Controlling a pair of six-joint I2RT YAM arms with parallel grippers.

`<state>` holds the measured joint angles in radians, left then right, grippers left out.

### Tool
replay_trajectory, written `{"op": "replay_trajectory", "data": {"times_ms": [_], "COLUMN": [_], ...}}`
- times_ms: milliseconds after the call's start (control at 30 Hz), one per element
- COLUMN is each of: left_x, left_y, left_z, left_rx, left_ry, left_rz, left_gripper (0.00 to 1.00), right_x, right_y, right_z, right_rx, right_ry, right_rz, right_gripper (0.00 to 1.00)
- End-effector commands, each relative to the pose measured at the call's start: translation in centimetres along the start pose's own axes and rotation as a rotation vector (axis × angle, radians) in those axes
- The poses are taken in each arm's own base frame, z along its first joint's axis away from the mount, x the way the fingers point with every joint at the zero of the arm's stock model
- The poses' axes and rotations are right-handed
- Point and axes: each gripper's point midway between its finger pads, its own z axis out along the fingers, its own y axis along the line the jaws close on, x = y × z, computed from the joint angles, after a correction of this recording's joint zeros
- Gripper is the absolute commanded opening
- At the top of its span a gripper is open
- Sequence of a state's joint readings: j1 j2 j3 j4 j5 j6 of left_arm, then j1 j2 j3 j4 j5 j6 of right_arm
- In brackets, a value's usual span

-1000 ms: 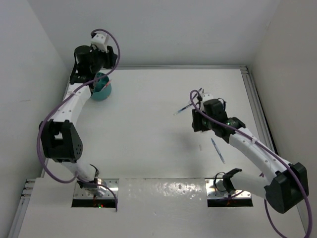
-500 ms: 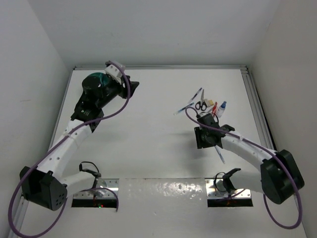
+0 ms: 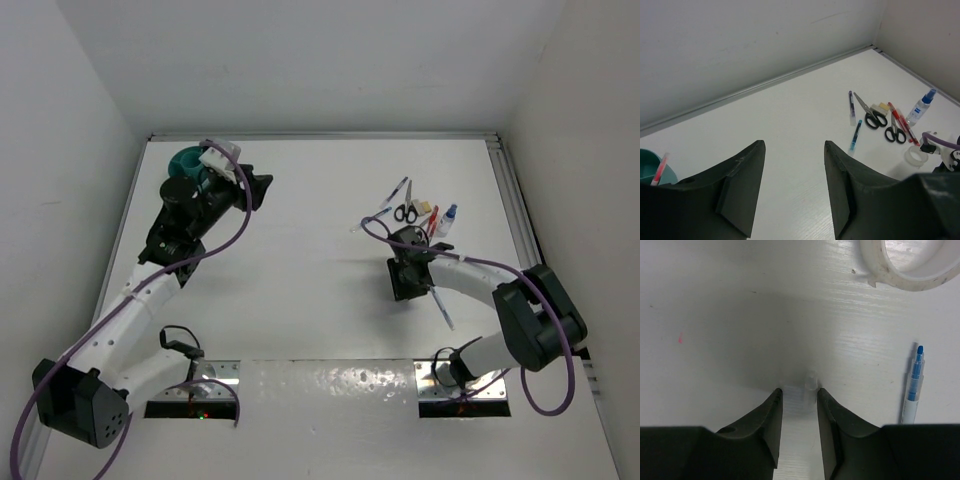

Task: Sort the stationery into containers
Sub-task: Pick up the pen cap from the center of the board.

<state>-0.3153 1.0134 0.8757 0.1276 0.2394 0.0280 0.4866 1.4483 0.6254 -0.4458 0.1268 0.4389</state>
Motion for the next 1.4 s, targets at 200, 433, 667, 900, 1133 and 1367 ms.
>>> {"op": "replay_trajectory", "data": {"times_ms": [200,433,667,900,1133,1367], "left_x": [-2.8,-2.5,-1.9,-0.4,1.3,0.1], "left_y": [0.5,0.4,-0.2,-3.8,-10.4,-13.7], "left_z": [-0.8,-0.4,-0.3,-1.1,-4.9,-7.0], "left_rx": [-0.046,-0.033,-0.007,0.197,0.643,0.855], "left_ry": [-0.099,-0.092,-0.073,-0.043,-0.105,-0.167], "left_rz": [0.013,0.003,-0.037,-0.051,0.232,0.209], "left_gripper": [0.48,0.48,0.48,0.46,0.45,0.5], "right_x": [0.5,1.2,0.5,-7.3,-13.2,-14.1], "right_y": [-0.2,0.5,1.7,6.4,10.8,13.0], "right_z": [0.2,0.5,0.2,-7.7,-20.3,-23.9], "right_rx": [-0.001,-0.049,-0.122,-0.376,-0.612,-0.648], "right_ry": [0.001,0.003,-0.048,-0.462,-0.84,-1.021], "right_rz": [0.006,0.019,-0.016,-0.169,-0.402,-0.574], "right_gripper": [0.3,0.15,0.0,0.0,0.0,0.0]}}
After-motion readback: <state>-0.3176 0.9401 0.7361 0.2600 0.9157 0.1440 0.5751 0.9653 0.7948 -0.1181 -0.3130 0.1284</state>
